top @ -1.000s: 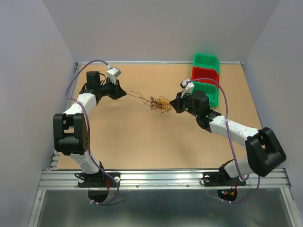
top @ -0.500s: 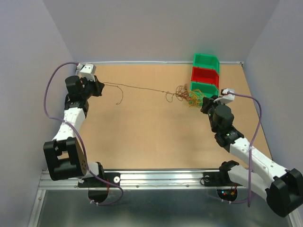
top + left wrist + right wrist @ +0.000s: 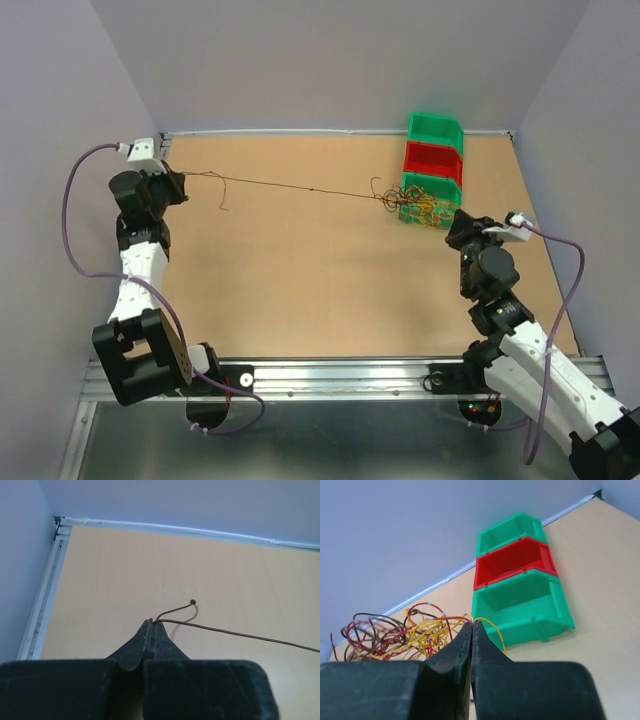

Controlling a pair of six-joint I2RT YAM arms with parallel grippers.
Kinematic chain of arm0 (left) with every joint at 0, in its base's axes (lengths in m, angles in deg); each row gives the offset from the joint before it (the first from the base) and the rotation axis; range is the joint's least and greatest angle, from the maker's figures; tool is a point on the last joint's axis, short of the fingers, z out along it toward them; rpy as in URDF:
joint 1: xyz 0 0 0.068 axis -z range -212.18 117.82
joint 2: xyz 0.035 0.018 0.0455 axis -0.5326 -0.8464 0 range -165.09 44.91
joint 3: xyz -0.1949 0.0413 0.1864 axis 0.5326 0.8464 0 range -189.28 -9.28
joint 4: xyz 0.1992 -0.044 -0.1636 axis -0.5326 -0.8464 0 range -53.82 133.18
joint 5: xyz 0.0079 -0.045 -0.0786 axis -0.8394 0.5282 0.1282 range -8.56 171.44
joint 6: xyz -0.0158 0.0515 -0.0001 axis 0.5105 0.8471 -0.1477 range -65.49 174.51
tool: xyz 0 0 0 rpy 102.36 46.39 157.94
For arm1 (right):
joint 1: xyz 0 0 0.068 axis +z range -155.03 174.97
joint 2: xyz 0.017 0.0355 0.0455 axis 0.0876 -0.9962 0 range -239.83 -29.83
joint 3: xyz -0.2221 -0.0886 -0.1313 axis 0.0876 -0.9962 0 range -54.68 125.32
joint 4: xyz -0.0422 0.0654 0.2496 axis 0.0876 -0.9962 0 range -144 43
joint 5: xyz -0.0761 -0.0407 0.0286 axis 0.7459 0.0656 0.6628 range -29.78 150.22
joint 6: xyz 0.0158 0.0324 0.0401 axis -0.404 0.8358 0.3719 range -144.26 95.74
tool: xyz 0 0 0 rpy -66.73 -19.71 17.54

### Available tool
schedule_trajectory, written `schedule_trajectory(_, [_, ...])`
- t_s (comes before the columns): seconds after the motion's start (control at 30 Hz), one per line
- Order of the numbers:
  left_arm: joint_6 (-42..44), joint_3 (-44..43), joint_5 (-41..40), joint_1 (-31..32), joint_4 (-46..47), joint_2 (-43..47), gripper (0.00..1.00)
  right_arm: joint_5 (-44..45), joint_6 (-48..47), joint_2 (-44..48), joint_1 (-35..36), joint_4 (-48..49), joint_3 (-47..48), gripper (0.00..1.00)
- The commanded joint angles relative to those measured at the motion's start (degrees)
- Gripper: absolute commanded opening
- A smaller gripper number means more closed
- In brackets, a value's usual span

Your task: Untangle the cables

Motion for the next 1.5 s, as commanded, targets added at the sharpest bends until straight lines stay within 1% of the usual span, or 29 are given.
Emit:
schedule_trajectory(0.0, [-4.48, -3.41, 2.27, -8.02, 1.96, -4.11, 0.0, 14.13, 3.0, 4.44, -0.88, -0.2, -2.67, 0.0])
schedule_trajectory(0.07, [-5.53, -4.2, 4.82, -10.91, 2.04, -5.7, 0.0, 17.02, 4.14, 8.04, -0.88, -0.64, -3.55, 0.01])
schedule_trajectory(0.13, [-6.5, -4.21, 6.23, -12.24, 2.39, -6.05, 0.0, 19.14, 5.11, 12.33, -0.88, -0.99, -5.13, 0.01])
schedule_trajectory(0.27, [-7.12, -3.5, 5.89, -13.56, 3.53, -4.91, 0.0, 24.76, 6.6, 18.94, -0.8, -1.96, -8.2, 0.01])
schedule_trajectory(0.3, [-7.38, -2.98, 5.71, -13.83, 3.88, -4.39, 0.0, 25.73, 6.95, 22.52, -0.88, -2.22, -8.91, 0.01])
schedule_trajectory(0.33, [-7.99, -2.8, 5.8, -14.7, 4.41, -4.12, 0.0, 27.13, 7.22, 24.12, -0.88, -2.66, -9.43, 0.0])
schedule_trajectory(0.37, [-8.17, -2.63, 6.06, -15.23, 4.68, -3.95, 0.0, 27.76, 7.39, 27.27, -0.88, -3.01, -10.4, 0.01])
schedule_trajectory(0.47, [-9.05, -2.62, 7.9, -16.9, 5.12, -4.21, 0.0, 26.81, 6.88, 30.55, -0.88, -3.37, -11.37, 0.01])
schedule_trajectory(0.57, [-8.7, -1.84, 10.45, -16.91, 5.91, -3.86, 0.0, 18.65, 5.2, 29.77, -0.88, -3.28, -9.89, 0.01])
schedule_trajectory(0.63, [-8.44, -0.87, 10.81, -16.29, 6.7, -1.76, 0.0, 10.74, 3.88, 26.17, -0.88, -2.93, -8.39, 0.01])
schedule_trajectory(0.67, [-8.0, 0.09, 10.11, -15.16, 7.4, -0.7, 0.0, 7.23, 1.18, 24.59, -0.88, -1.88, -7.78, 0.01])
schedule_trajectory(0.7, [-7.22, 0.54, 9.58, -14.54, 7.58, 1.48, 0.0, -0.55, -0.24, 22.92, -0.88, -1.35, -6.29, 0.01])
schedule_trajectory(0.77, [-6.07, 1.59, 8.17, -12.7, 8.11, 3.78, 0.0, -11.2, -4.19, 17.22, -0.8, 0.67, -4.79, 0.01])
schedule_trajectory(0.8, [-4.76, 2.2, 7.65, -10.42, 8.11, 5.79, 0.0, -22.57, -4.99, 14.85, -0.8, 0.59, -2.0, 0.01])
schedule_trajectory(0.83, [-4.05, 2.47, 6.95, -9.27, 8.19, 6.68, 0.0, -27.91, -5.34, 11.6, -0.8, -1.5, 0.29, 0.01])
schedule_trajectory(0.87, [-3.44, 2.73, 7.11, -8.21, 8.19, 7.47, 0.0, -32.66, -5.61, 5.48, -0.8, -2.83, 2.32, 0.01])
schedule_trajectory(0.9, [-2.38, 2.74, 7.29, -5.42, 8.19, 8.61, 0.0, -42.19, -5.96, 1.76, -0.8, -3.97, 4.25, 0.01])
schedule_trajectory(0.93, [-0.98, 2.74, 6.68, -4.09, 7.59, 9.23, 0.0, -46.11, -6.83, -1.15, -0.8, -5.03, 7.4, 0.0])
schedule_trajectory(0.97, [-0.1, 2.65, 6.33, -2.68, 7.23, 9.76, 0.0, -49.46, -7.45, -6.4, -0.71, -5.04, 8.22, 0.01])
schedule_trajectory(1.07, [1.84, 1.43, 5.36, 1.72, 5.83, 12.48, 0.0, -58.08, -10.08, -13.01, -0.01, -3.55, 9.89, 0.01])
schedule_trajectory(1.1, [2.02, 0.72, 5.01, 2.69, 5.21, 12.49, 0.0, -58.11, -10.7, -13.04, 0.17, -2.93, 9.98, 0.01])
schedule_trajectory(1.17, [3.5, -1.64, 4.48, 5.59, 3.19, 14.15, 0.0, -63.88, -11.32, -15.58, 0.69, 0.05, 9.72, 0.18])
schedule_trajectory(1.2, [3.86, -2.53, 4.3, 6.73, 2.58, 15.47, 0.0, -68.69, -11.32, -16.37, 0.78, 1.8, 9.29, 0.35])
schedule_trajectory(1.23, [4.21, -3.32, 3.95, 8.83, 1.26, 16.09, 0.0, -70.22, -10.54, -16.47, 0.87, 5.82, 8.67, 0.87])
schedule_trajectory(1.27, [4.57, -4.2, 3.69, 10.07, 0.64, 16.62, 0.0, -71.45, -9.84, -16.55, 0.96, 8.12, 8.14, 1.0])
schedule_trajectory(1.33, [5.62, -6.92, 3.43, 12.35, -1.2, 17.67, 0.0, -72.52, -8.61, -17.34, 1.14, 12.6, 6.91, 1.0])
schedule_trajectory(1.37, [5.8, -8.84, 3.68, 14.63, -1.91, 17.68, 0.0, -72.61, -8.43, -18.04, 1.22, 13.41, 6.99, 1.0])
schedule_trajectory(1.43, [5.8, -11.22, 6.04, 15.7, -3.57, 16.36, 0.0, -72.87, -8.34, -19.45, 1.31, 14.91, 8.13, 1.0])
schedule_trajectory(1.47, [5.8, -12.46, 7.8, 17.53, -5.24, 15.66, 0.0, -73.05, -8.6, -21.63, 1.23, 15.87, 8.92, 1.0])
